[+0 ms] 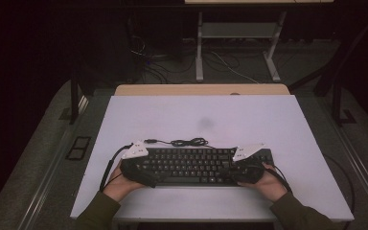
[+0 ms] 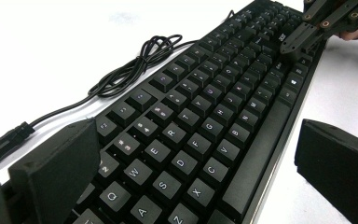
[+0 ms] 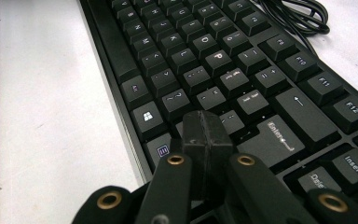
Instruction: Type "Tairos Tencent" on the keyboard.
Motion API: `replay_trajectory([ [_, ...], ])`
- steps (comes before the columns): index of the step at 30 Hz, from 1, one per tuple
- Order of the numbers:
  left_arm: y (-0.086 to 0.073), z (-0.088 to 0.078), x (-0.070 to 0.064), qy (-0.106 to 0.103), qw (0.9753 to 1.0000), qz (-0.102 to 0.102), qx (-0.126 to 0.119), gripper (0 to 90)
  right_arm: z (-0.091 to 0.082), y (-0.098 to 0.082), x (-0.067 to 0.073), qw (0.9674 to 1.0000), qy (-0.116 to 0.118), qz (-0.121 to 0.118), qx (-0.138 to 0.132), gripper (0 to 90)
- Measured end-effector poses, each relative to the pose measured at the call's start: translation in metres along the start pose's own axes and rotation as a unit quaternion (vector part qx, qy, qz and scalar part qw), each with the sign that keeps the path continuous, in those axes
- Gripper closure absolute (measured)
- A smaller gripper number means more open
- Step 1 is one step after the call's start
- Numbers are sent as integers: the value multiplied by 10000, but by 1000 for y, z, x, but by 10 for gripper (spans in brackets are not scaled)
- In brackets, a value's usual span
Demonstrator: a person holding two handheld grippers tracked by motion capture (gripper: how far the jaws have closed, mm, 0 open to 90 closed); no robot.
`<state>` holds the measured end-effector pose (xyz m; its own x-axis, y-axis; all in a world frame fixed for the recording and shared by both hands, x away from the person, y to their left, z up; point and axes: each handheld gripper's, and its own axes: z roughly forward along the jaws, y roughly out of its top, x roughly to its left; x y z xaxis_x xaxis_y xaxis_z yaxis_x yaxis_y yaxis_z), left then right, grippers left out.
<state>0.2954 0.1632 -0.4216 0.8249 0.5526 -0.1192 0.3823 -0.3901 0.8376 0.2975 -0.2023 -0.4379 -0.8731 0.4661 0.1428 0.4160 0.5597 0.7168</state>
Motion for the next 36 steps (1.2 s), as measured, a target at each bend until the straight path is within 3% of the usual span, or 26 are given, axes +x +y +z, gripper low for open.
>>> replay_trajectory([
  [27, 14, 20, 4, 8, 9999, 123, 30, 2, 0, 0, 0, 10000, -11, 22, 6, 891],
  [36, 19, 27, 3, -15, 9999, 156, 55, 59, 1, 0, 1, 10000, -24, 33, -2, 891],
])
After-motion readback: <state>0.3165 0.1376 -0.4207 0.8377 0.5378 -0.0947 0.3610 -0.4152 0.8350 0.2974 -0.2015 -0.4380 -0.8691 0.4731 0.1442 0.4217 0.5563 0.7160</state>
